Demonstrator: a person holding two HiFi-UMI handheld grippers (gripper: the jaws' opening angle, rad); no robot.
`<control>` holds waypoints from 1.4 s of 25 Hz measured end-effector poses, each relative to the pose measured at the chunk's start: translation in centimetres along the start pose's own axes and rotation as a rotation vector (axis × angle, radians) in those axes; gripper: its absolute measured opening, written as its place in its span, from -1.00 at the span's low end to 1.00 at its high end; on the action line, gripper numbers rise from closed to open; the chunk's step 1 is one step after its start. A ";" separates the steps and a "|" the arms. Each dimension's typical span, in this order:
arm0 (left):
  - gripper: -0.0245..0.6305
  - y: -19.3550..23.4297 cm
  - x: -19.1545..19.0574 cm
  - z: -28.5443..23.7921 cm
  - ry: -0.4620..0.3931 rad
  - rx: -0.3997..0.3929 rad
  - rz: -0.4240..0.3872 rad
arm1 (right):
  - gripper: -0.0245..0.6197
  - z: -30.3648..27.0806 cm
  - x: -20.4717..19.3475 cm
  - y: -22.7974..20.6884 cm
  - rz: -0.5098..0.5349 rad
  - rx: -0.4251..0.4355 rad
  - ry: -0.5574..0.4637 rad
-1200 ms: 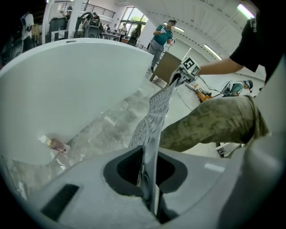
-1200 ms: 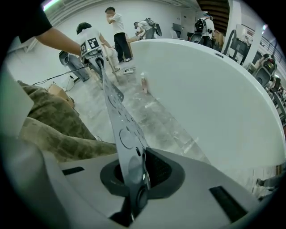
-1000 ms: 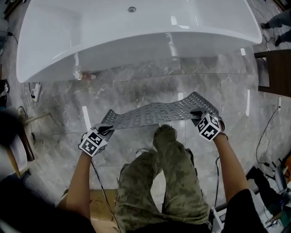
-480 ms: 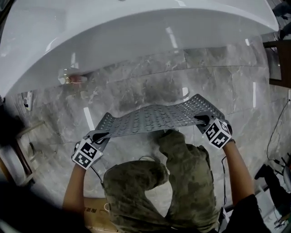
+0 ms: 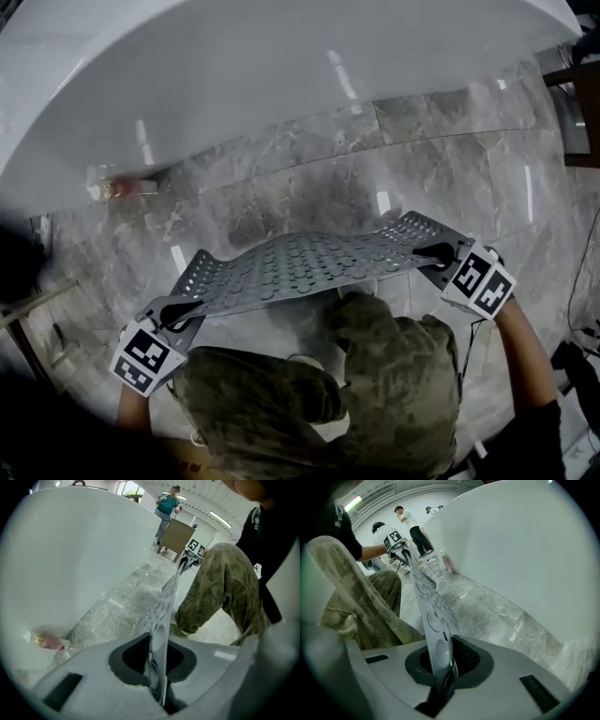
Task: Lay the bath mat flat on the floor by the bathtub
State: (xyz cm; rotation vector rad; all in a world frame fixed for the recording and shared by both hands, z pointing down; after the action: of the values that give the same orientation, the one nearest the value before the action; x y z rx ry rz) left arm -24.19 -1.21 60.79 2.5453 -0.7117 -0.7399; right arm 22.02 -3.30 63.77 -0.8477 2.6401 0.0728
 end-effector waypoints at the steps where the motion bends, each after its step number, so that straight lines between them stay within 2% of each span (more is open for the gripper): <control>1: -0.83 0.1 -0.3 -0.2 -0.007 -0.007 0.000 | -0.85 -0.1 -0.1 0.0 0.007 0.001 -0.010; 6: -0.83 0.3 -1.4 -0.8 -0.048 -0.041 0.018 | -0.85 0.0 -0.1 0.1 0.073 0.018 -0.026; 10: -0.83 -0.2 -2.0 -1.1 -0.029 -0.101 0.037 | -0.85 0.4 0.5 0.1 0.134 0.047 -0.001; 16: -0.83 0.2 -2.5 -1.8 -0.005 -0.201 0.079 | -0.85 0.1 1.3 -0.6 0.171 0.116 0.066; 23: -0.84 4.7 -3.0 -3.1 -0.023 -0.194 0.133 | -0.85 -2.7 4.0 -3.1 0.222 0.102 0.079; 27: -0.83 7.7 -1.9 -2.4 -0.051 -0.129 0.107 | -0.85 -3.9 6.1 -4.8 0.285 0.034 0.058; 35: -0.83 12.8 1.3 -3.2 -0.043 0.136 -0.007 | -0.85 -7.3 7.8 -7.9 0.382 -0.161 -0.021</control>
State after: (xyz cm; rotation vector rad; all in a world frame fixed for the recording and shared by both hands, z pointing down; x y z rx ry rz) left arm -25.92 -11.42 69.11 2.6619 -0.7928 -0.7744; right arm 18.31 -15.17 68.25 -0.3744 2.7680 0.3936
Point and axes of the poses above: the fingertips, and each gripper's own axes: z backward along the fingers, y to its left, x out of its top, the point moved 10 cm from there along z, backward along the fingers, and after that the axes turned 14 degrees about -x, right-handed, at the moved point
